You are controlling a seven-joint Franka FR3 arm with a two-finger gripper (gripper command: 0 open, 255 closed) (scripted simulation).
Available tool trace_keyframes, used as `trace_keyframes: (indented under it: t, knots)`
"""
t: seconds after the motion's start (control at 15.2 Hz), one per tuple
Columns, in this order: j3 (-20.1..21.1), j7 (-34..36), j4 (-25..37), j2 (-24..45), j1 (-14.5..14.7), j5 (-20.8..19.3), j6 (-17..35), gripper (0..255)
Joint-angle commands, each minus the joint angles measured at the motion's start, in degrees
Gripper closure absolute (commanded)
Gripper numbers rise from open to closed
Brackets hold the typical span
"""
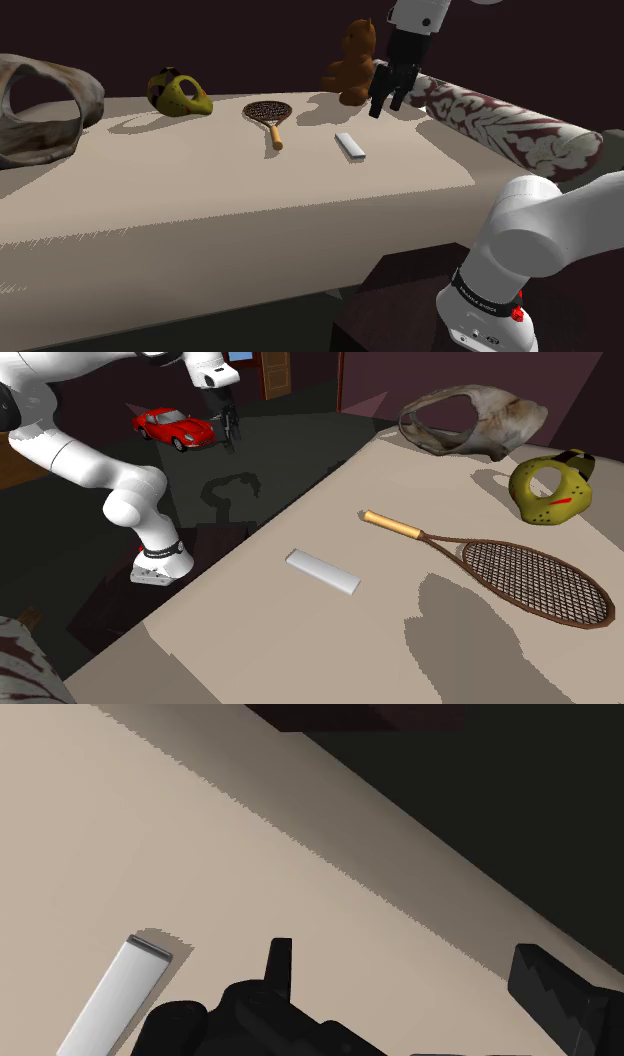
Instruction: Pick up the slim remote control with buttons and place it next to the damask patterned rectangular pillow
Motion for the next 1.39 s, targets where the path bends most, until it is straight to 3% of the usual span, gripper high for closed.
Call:
trace_keyframes:
  t: [0.0,0.66,1.32]
  knots:
    - [0.0,0.0,0.0,0.0,0.0,0.0,0.0,0]
    - [-4.6,-1.0,2.4,16.7,-4.1,-3.2,12.0,0]
    - [-9.4,-1.9,10.5,35.6,-7.4,-4.0,20.4,0]
